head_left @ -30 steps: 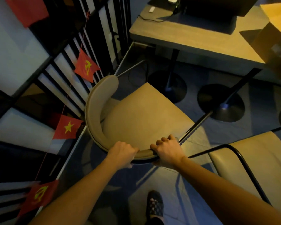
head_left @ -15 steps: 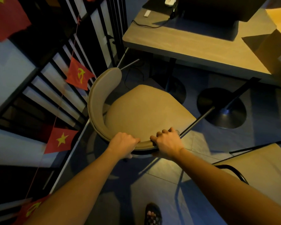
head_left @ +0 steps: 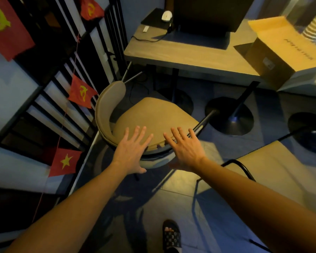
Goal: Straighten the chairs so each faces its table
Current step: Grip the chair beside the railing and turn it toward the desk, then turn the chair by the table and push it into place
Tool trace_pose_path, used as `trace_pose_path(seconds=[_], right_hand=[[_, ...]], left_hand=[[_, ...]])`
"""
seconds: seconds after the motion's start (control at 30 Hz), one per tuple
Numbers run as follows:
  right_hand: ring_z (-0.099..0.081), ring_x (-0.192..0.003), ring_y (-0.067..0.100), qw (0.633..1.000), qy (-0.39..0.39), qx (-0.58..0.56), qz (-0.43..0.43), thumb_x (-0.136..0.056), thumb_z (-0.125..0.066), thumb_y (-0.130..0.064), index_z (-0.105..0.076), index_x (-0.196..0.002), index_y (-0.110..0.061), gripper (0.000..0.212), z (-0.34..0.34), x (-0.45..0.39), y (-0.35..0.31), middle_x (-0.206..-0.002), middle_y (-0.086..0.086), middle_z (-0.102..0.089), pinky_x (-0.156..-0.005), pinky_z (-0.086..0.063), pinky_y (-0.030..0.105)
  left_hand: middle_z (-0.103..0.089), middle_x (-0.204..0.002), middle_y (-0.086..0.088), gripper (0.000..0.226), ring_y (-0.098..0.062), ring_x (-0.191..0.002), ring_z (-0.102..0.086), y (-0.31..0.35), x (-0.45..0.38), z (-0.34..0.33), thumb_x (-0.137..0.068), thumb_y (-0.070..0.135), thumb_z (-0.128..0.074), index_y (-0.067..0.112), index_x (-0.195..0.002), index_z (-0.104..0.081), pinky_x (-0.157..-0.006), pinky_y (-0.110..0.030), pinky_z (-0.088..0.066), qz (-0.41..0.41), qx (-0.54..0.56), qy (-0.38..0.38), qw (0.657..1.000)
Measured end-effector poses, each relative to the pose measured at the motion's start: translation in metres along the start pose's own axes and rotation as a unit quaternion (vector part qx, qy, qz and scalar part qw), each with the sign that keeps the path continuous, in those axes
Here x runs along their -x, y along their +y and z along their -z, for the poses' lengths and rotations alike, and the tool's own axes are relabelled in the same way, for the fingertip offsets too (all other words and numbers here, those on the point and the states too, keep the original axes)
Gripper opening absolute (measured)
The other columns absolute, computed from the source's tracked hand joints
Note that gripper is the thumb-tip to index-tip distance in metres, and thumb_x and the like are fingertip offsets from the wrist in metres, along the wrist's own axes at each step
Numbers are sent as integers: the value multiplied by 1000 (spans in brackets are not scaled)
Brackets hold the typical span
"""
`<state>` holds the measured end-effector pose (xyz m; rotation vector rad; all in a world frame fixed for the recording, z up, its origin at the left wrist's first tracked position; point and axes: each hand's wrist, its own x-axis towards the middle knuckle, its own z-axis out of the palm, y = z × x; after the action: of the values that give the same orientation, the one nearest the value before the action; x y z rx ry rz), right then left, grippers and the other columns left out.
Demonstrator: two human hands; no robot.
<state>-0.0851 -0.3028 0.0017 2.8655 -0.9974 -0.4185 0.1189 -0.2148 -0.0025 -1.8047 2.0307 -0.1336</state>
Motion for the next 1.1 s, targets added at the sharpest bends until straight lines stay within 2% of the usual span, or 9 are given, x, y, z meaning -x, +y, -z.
trace_pose_path(seconds=[0.27, 0.53, 0.67, 0.77, 0.9, 1.1], right_hand=[[-12, -146, 39, 998, 32, 22, -52, -75, -55, -80, 7, -155, -17, 119, 46, 130, 18, -162, 19, -12, -116, -16, 59], [2, -149, 38, 994, 6, 26, -107, -78, -51, -80, 13, -154, -19, 116, 44, 257, 87, -164, 16, 4, -119, -6, 57], [3, -149, 38, 991, 1, 33, -128, -81, -41, -82, 15, -153, -17, 112, 18, 318, 136, -164, 17, 8, -119, -7, 57], [-1, -149, 39, 991, 7, 35, -128, -79, -37, -85, 8, -155, -16, 113, -14, 368, 176, -164, 17, 2, -119, -10, 57], [-11, -147, 41, 992, 3, 5, -125, -75, -44, -84, -5, -156, -15, 113, -70, 436, 235, -164, 18, -9, -116, -16, 59], [-19, -145, 42, 992, -54, -29, -111, -74, -38, -85, -9, -156, -17, 111, -152, 541, 314, -162, 19, -18, -114, -19, 60]], left_hand=[[11, -164, -18, 127, -37, -150, 7, 53, 56, 102, -70, 91, -44, 19, -153, 19, -117, -60, -5, -21, 0, 68, 997], [10, -164, -18, 123, -38, -149, 8, 161, 52, 185, -71, 91, -41, 19, -156, 12, -117, -60, -4, -61, 31, 124, 990], [4, -164, -17, 125, -37, -150, 5, 241, 35, 210, -68, 93, -39, 19, -156, 11, -117, -59, -4, -77, 43, 149, 985], [5, -164, -17, 126, -37, -150, 7, 312, 20, 221, -66, 95, -36, 20, -156, 11, -117, -59, -4, -87, 52, 154, 983], [4, -165, -15, 125, -37, -150, 6, 418, 7, 231, -65, 95, -38, 23, -156, 9, -117, -60, -5, -98, 83, 130, 983], [8, -165, -13, 122, -35, -150, 8, 576, -4, 240, -67, 92, -40, 26, -156, 11, -117, -59, -3, -103, 130, 76, 983]])
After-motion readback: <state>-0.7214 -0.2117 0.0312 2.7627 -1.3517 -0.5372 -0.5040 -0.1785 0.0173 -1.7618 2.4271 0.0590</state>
